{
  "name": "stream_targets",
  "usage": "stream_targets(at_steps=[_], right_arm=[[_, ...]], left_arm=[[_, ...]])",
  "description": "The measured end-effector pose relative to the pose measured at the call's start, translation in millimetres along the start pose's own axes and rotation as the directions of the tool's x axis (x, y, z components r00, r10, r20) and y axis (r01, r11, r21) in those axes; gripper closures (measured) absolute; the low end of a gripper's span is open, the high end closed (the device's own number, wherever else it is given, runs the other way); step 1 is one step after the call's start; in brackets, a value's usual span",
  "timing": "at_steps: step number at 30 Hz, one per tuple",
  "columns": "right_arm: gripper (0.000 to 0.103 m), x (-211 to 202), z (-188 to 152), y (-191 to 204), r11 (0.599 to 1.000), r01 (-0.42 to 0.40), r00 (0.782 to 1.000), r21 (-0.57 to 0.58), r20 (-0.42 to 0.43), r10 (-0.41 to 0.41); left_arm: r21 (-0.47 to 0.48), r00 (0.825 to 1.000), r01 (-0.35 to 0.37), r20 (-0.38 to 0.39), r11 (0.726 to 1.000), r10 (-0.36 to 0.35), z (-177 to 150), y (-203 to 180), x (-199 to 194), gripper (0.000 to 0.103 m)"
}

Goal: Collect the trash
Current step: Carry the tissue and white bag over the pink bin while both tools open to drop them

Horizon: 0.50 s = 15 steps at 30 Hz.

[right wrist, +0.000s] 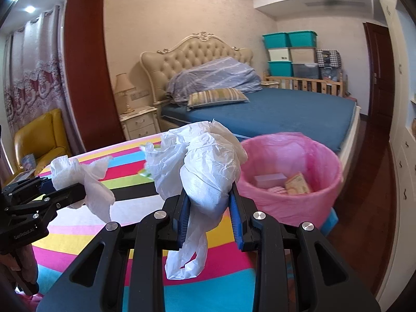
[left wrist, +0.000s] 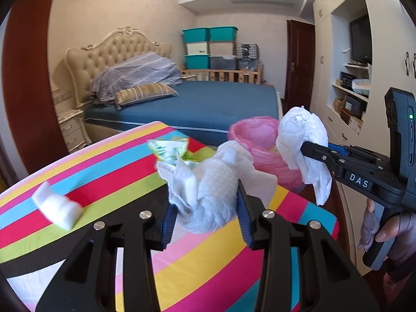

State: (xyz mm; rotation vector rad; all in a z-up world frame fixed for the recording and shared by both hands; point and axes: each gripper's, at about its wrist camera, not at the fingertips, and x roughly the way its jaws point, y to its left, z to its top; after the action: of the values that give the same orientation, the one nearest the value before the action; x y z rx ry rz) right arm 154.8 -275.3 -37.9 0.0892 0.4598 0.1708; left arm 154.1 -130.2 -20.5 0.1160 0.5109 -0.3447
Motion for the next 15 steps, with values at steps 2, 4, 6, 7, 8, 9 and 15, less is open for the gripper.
stream_targets(at_steps=[2, 4, 6, 7, 8, 9, 15], right_arm=[[0.075, 0.1, 1.2, -9.4, 1.0, 0.015, 1.0, 0.007, 0.002, -0.015], [0.075, -0.1, 4.4, -20.5, 0.999, 0.028, 1.0, 0.015, 0.006, -0.028], [0.075, -0.8, 7.7, -29.1, 0.999, 0.043, 0.999, 0.016, 0.012, -0.044], [0.075, -2.1, 8.4, -30.9, 0.999, 0.048, 0.999, 0.015, 0.015, -0.048], [0.075, -1.9, 11.1, -35.5, 0.999, 0.052, 0.999, 0.012, 0.016, -0.052], [0.075, -1.6, 13.2, -38.5, 0.998, 0.055, 0.998, 0.008, 0.016, -0.055], [0.075, 6.5, 27.2, -65.9, 0.996, 0.089, 0.996, 0.008, 0.019, -0.089]], left_arm=[[0.005, 1.0, 0.016, -0.008, 1.0, -0.016, 4.4, -6.3, 7.5, 0.063], [0.004, 0.999, 0.033, -0.016, 0.999, -0.033, 10.1, -11.3, 14.8, 0.063], [0.005, 0.999, 0.049, -0.023, 0.999, -0.049, 16.4, -18.0, 22.6, 0.063], [0.007, 0.998, 0.055, -0.025, 0.998, -0.054, 19.9, -22.0, 26.2, 0.063], [0.011, 0.998, 0.061, -0.027, 0.998, -0.061, 23.9, -25.0, 30.6, 0.063], [0.015, 0.997, 0.067, -0.028, 0.998, -0.066, 27.5, -28.4, 34.4, 0.063], [0.026, 0.995, 0.097, -0.028, 0.995, -0.096, 49.5, -49.7, 56.3, 0.063]])
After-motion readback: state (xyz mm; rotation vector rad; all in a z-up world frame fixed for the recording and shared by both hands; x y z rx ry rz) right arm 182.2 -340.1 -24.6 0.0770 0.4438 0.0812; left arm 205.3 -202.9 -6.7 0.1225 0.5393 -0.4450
